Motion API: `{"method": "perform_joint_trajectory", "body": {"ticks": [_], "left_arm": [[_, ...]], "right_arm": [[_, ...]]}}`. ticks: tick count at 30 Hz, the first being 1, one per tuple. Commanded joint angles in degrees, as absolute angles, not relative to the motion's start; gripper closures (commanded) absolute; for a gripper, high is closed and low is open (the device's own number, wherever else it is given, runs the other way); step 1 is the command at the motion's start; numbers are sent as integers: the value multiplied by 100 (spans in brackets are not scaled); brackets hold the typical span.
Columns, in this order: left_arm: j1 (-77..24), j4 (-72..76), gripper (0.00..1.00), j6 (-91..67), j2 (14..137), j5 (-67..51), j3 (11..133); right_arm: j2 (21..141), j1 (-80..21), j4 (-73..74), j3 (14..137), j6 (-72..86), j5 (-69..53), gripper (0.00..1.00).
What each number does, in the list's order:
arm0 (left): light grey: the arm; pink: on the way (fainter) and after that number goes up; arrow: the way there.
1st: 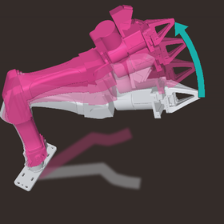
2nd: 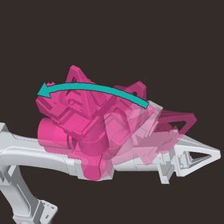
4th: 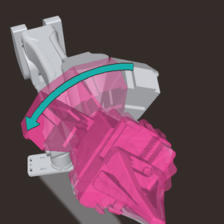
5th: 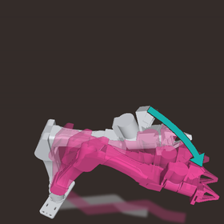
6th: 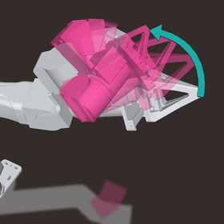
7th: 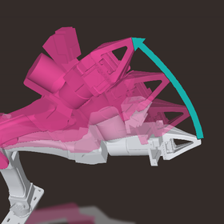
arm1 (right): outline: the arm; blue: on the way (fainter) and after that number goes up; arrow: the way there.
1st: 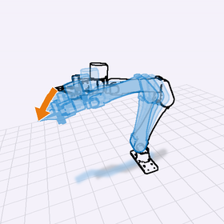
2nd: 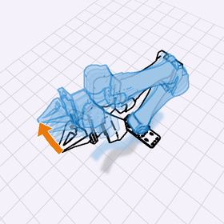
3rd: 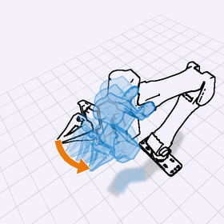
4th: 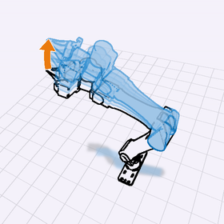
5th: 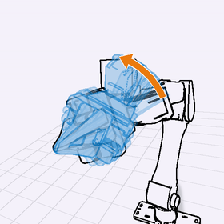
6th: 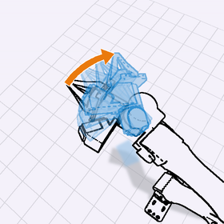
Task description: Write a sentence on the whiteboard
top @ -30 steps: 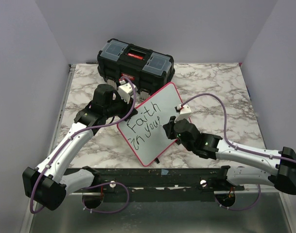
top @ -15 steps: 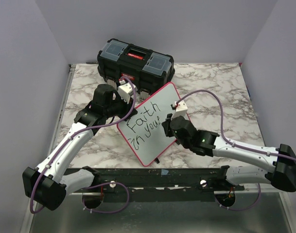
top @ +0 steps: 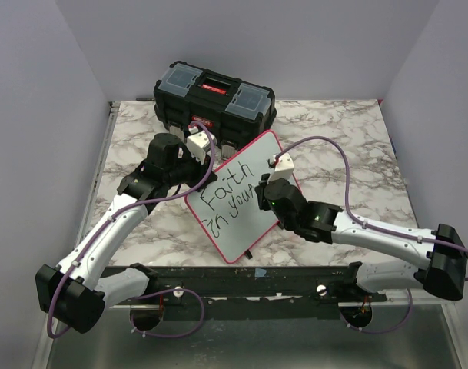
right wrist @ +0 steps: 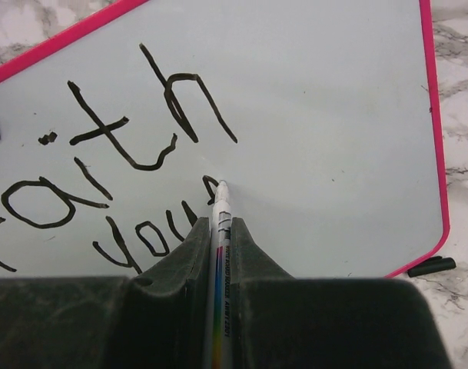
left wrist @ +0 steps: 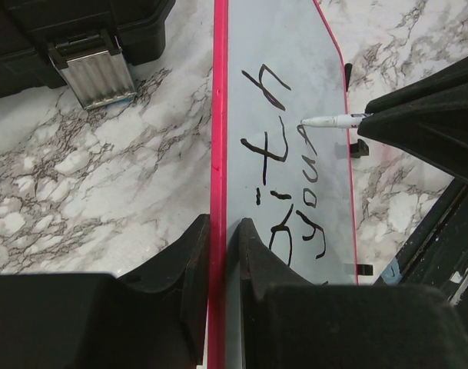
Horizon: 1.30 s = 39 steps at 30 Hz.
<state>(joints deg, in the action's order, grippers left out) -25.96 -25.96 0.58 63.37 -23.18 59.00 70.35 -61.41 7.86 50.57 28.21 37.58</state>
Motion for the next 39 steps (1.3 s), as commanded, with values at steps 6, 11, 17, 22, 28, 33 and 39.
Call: {"method": "perform_joint_trajectory", "body": {"ticks": [6, 11, 17, 22, 28, 33, 39], "left_arm": [[-2628, -2484, 100, 343, 6241, -2198, 5926], [-2627, -2484, 100, 343, 6232, -2171, 5911], [-2632, -2486, 100, 343, 6232, -2171, 5932], [-2645, -2475, 100, 334, 6227, -2180, 5924], [-2659, -2496, 100, 334, 6267, -2188, 5941], [-2680, -2479, 100, 352, 6283, -2162, 5924], [-2681, -2490, 100, 347, 6302, -2165, 5930]], "right_arm": [[7112, -6030, 801, 5278, 2638, 3976, 99], [6891, -6030, 1010, 5332, 2627, 3988, 99], [5998, -6035, 1149, 5057, 2661, 4259, 99], [5559, -6016, 984, 4683, 2613, 4512, 99], [5410, -5903, 694, 4334, 2562, 4305, 99], [5238, -5711, 310, 3967, 2411, 3845, 99], [5103, -5466, 59, 3737, 2331, 3136, 99]]}}
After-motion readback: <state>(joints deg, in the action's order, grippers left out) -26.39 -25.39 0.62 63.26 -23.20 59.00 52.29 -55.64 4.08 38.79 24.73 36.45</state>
